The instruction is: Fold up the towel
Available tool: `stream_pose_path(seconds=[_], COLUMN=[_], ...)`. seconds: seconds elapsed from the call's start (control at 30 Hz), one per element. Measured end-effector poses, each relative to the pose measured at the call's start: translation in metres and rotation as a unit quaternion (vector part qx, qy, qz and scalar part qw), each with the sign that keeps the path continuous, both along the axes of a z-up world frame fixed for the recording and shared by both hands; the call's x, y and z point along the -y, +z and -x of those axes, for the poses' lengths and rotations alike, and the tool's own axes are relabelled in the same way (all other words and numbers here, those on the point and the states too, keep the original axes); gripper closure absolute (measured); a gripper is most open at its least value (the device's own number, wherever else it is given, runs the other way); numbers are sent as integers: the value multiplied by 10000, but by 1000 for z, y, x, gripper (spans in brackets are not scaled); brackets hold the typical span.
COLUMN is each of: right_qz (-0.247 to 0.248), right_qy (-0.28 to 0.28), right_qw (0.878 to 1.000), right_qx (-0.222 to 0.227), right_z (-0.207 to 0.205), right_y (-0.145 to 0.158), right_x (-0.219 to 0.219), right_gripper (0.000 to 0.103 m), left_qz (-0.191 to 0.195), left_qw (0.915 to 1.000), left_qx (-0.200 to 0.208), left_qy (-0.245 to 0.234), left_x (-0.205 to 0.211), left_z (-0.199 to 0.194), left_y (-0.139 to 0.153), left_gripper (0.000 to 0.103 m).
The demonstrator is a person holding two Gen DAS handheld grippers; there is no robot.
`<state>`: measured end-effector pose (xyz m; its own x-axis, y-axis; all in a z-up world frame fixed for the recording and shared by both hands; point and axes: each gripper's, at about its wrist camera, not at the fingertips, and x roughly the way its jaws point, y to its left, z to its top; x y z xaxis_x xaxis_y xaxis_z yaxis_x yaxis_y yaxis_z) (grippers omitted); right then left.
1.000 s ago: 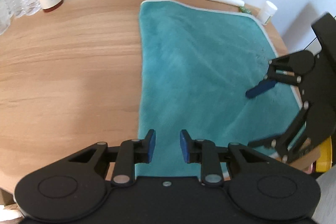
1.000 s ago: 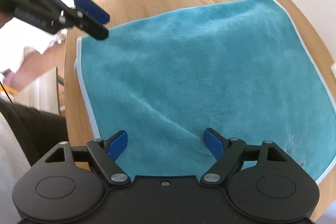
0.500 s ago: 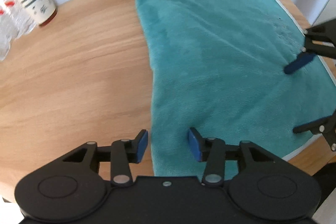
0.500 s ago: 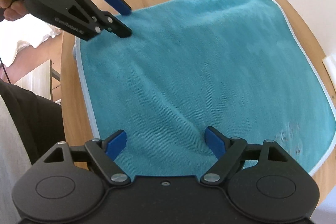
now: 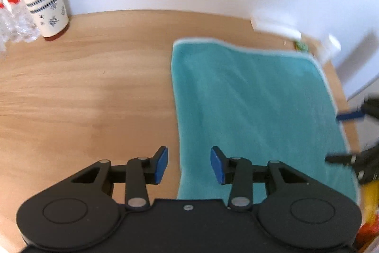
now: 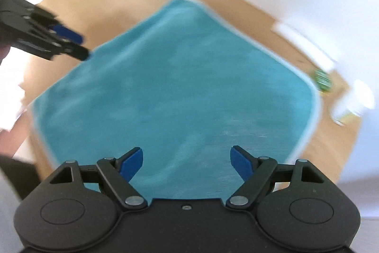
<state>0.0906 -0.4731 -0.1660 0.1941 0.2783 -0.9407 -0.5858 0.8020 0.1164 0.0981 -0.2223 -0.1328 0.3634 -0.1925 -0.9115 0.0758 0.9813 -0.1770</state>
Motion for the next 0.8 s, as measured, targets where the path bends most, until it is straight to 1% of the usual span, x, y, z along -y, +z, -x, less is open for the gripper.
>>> stream_pose_path(seconds=[0.07,0.2,0.27,0.37,0.47,0.53,0.6,0.63,0.73,0.77,0.8], right_qz=[-49,-238,-261,-251,-276,-293,-310,-305,-208,-213,-129], right_qy=[-210,-399,-478,-558,-599,-627,-654,-665,-714,-681,-640], right_qw=[9998,9987,9982,9978,9974,9972,9970,9970,9970,9972,9977], right_qx=[-35,-193,-242,-274,-279,-281,-283,-264,-190,-227,-156], right_z=[-4,-4,-3,8,7,7,6,5,4,4,5], right_y=[-1,-2,-3,-17,-18,-18,-19,-18,-20,-21,-22], right_x=[4,2,-1,-20,-23,-24,-26,-24,-26,-27,-30], right_gripper=[18,18,18,18,18,18,18,18,18,19,19], left_qz=[237,545,562,581,564,621,643,654,794,769,698], left_qw=[9996,9980,9974,9960,9958,9954,9951,9949,9945,9949,9958], left_qx=[-104,-330,-454,-666,-716,-729,-752,-764,-669,-630,-564], left_qy=[96,40,-13,-102,-85,-5,54,84,151,195,201], left_x=[-6,-8,-6,-5,-5,-8,-7,-7,-7,-7,-5], left_z=[-15,-28,-29,-29,-27,-30,-32,-33,-32,-31,-29], left_y=[-6,-16,-21,-31,-36,-38,-41,-42,-44,-44,-43], left_gripper=[63,63,63,63,63,64,78,96,97,98,98])
